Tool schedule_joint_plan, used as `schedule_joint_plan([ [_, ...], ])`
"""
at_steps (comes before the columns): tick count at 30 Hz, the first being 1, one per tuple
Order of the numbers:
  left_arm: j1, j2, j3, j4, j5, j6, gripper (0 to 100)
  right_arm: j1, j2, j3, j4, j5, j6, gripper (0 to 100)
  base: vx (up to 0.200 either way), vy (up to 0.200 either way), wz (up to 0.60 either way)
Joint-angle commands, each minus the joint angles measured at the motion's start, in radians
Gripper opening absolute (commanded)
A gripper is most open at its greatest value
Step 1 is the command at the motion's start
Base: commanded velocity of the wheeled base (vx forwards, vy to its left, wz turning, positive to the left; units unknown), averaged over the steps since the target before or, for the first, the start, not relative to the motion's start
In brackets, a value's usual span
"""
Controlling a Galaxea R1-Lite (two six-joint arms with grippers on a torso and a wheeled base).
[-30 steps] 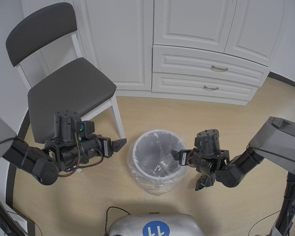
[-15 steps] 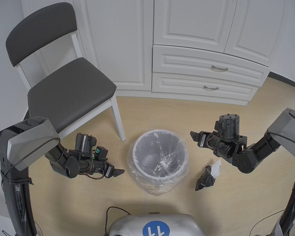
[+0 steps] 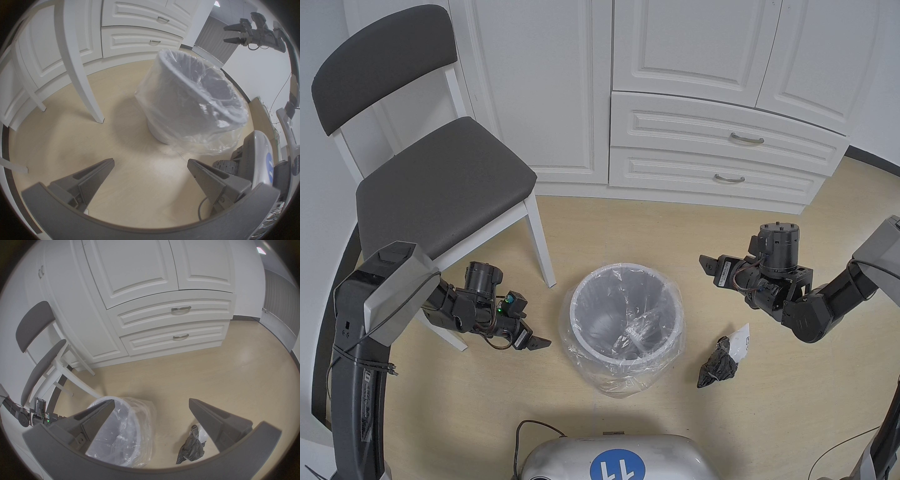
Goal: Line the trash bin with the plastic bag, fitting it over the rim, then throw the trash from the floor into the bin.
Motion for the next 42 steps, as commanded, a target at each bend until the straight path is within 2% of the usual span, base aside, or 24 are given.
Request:
schedule_joint_plan([
  [1,0.002,0.1,-0.092,0.022,-0.005,0.012,100,-0.016,0.008,-0.008,-0.001,0.002,0.0,100,0.0,0.0,0.0],
  [4,0.001,0.098,-0.092,0.022,-0.017,0.012,100,-0.026,0.009,-0.009,0.001,0.005,0.0,100,0.0,0.0,0.0],
  [7,-0.005,0.078,-0.081,0.021,-0.063,0.014,100,-0.043,0.02,-0.019,0.001,0.017,0.0,100,0.0,0.0,0.0],
  [14,-0.016,0.029,-0.04,0.016,-0.079,0.015,100,-0.053,0.037,-0.029,0.001,0.017,0.0,100,0.0,0.0,0.0],
  [18,-0.024,0.029,-0.046,0.01,-0.146,0.018,100,-0.065,0.044,-0.032,0.001,0.017,0.0,100,0.0,0.0,0.0],
  [26,-0.032,0.137,-0.202,0.029,-0.125,0.008,100,-0.092,0.09,-0.06,0.004,0.019,0.0,100,0.0,0.0,0.0],
  [34,-0.03,0.219,-0.36,0.127,-0.114,0.006,100,-0.109,0.115,-0.083,0.03,0.019,0.0,100,0.0,0.0,0.0],
  [36,-0.032,0.269,-0.446,0.136,-0.116,-0.009,100,-0.117,0.135,-0.091,0.027,0.019,0.0,100,0.0,0.0,0.0],
  [42,-0.044,0.318,-0.544,0.133,-0.116,-0.067,100,-0.123,0.173,-0.104,0.016,0.019,0.0,100,0.0,0.0,0.0],
])
